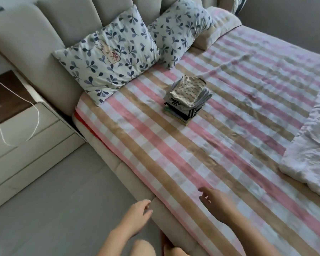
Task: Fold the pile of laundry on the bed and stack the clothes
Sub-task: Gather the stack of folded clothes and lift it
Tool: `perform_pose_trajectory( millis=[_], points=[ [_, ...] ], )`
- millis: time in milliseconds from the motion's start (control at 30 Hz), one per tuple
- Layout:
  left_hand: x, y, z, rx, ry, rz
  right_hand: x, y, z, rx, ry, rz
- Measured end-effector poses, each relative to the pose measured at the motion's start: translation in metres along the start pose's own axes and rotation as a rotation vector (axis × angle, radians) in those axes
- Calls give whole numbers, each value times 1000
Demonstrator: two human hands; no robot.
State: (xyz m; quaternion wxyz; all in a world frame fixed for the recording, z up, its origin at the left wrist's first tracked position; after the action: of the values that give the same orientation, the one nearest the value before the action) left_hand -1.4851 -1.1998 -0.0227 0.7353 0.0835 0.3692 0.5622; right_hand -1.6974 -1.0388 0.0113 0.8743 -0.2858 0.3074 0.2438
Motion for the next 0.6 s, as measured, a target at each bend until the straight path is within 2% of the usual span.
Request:
perform_pose_trajectory(
  millis=[167, 300, 600],
  points=[
    [-108, 79, -60, 227, 70, 8, -70, -33, -47, 2, 135, -113],
    [-189, 131, -112, 383, 89, -51, -114, -49, -89, 20, 287, -307],
    [-320, 201, -268, 544, 21, -166, -200, -78, -226, 154, 521, -575]
  ],
)
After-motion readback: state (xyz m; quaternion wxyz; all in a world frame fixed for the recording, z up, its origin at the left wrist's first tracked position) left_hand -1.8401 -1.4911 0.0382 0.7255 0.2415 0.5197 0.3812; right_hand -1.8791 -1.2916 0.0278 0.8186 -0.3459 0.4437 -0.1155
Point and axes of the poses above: each hand's wrist, its own z-axis away from the middle knuckle, its own x-axis out of the palm, y = z × x, the point moved 5 cm from there along -z, towards the middle knuckle, and after that the axes turned 9 degrees about -y, right-handed, at the moved point
